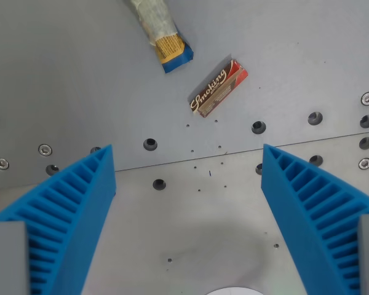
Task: Pick up the blue bag
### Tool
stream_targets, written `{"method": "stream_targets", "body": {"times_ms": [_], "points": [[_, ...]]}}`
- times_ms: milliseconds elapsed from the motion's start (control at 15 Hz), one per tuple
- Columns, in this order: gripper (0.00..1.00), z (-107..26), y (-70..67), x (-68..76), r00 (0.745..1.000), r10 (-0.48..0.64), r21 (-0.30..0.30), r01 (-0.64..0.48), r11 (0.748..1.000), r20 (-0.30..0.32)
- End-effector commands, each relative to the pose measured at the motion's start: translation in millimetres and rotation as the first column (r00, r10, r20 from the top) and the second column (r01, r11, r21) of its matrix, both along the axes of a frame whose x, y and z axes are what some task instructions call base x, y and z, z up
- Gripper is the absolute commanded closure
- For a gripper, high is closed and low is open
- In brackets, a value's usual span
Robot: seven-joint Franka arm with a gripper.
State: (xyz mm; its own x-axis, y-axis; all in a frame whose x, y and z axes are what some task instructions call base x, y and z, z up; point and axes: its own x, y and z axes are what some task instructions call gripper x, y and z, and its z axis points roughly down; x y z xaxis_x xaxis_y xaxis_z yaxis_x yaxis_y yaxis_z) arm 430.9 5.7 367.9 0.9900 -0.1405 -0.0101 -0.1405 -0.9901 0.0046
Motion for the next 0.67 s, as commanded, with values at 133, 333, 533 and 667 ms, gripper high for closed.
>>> {"method": "stream_targets", "body": {"times_ms": [133,333,533,667], "points": [[0.00,2.0,0.0,-0.4,1.000,0.001,0.000,-0.001,1.000,0.005],[0.00,0.2,0.0,0.0,1.000,0.020,0.000,-0.020,1.000,0.007],[0.00,-8.2,0.1,2.1,0.996,0.084,0.000,-0.084,0.996,0.024],[0.00,-18.1,0.3,5.0,0.989,0.140,-0.003,-0.140,0.990,0.045]]}}
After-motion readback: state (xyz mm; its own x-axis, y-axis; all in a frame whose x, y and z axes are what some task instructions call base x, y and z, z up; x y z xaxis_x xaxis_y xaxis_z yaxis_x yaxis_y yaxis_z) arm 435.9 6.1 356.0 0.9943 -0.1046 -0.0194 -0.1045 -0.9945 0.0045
